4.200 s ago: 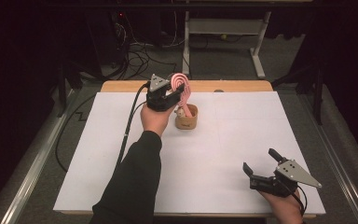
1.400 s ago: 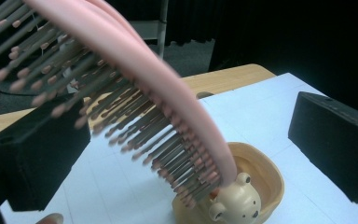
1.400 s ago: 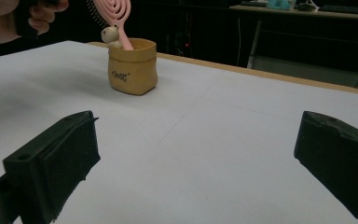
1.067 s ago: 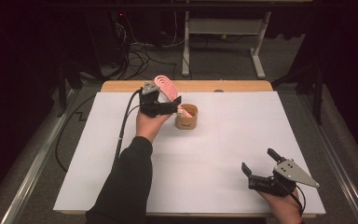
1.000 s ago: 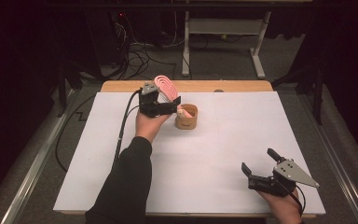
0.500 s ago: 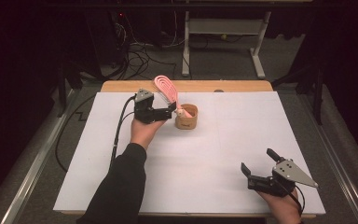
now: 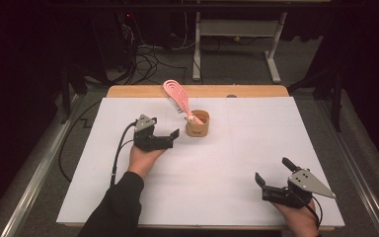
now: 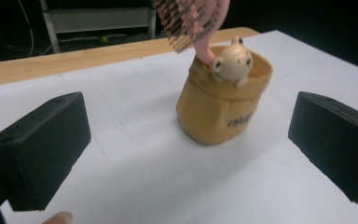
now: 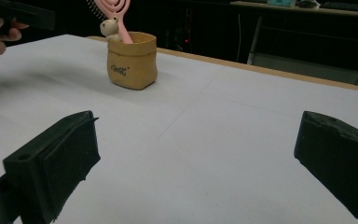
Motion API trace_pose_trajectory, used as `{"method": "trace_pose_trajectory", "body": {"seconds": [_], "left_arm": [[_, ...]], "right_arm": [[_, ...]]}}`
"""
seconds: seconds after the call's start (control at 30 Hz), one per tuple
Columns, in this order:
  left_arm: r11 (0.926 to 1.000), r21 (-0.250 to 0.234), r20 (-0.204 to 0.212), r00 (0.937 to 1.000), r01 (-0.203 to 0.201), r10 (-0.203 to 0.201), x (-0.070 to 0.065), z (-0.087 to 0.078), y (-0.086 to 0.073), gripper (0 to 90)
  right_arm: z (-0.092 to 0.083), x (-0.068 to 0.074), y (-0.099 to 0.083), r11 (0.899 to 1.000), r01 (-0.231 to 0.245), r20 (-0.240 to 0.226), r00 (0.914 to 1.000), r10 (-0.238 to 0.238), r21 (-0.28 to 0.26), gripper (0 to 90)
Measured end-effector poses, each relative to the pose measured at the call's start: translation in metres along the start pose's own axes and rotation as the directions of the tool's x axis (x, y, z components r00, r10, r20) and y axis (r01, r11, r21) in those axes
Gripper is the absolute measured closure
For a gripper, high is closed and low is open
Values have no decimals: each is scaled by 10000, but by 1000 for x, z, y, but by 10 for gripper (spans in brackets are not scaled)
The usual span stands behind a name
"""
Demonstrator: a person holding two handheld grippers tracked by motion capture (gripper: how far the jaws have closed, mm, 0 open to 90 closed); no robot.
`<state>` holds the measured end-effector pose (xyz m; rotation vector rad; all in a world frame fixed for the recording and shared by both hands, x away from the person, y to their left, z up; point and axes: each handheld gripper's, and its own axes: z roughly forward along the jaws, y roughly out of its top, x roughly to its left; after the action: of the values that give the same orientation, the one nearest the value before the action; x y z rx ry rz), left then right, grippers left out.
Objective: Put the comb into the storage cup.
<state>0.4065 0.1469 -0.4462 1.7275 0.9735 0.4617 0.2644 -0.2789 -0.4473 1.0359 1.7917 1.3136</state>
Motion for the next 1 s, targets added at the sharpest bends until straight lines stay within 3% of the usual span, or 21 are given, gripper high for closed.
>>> {"method": "trace_pose_trajectory", "body": {"seconds": [0.33, 0.53, 0.67, 0.8, 1.0], "left_arm": [[9976, 268, 113, 9979, -638, 635, -8, -43, -26, 0], [9974, 275, 97, 9977, -671, 669, -9, -73, -43, 0], [9992, -88, 168, 9991, -379, 380, -11, -96, -56, 0], [9989, -234, 223, 9989, -412, 417, -13, -120, -64, 0], [9982, -429, -6, 9992, -408, 408, -3, -153, -76, 0]], "right_arm": [[2, 0, -3, 10000, -7, -11, 10000, 7, 85, 0], [0, 2, -4, 9998, 83, -27, 10000, -83, 178, 0], [-1, 4, -5, 9998, 121, -59, 9999, -120, 153, 0], [-2, 5, -5, 9998, 74, -56, 10000, -73, 184, 0], [-4, 7, -5, 9997, -12, 199, 9998, 8, 237, 0]]}}
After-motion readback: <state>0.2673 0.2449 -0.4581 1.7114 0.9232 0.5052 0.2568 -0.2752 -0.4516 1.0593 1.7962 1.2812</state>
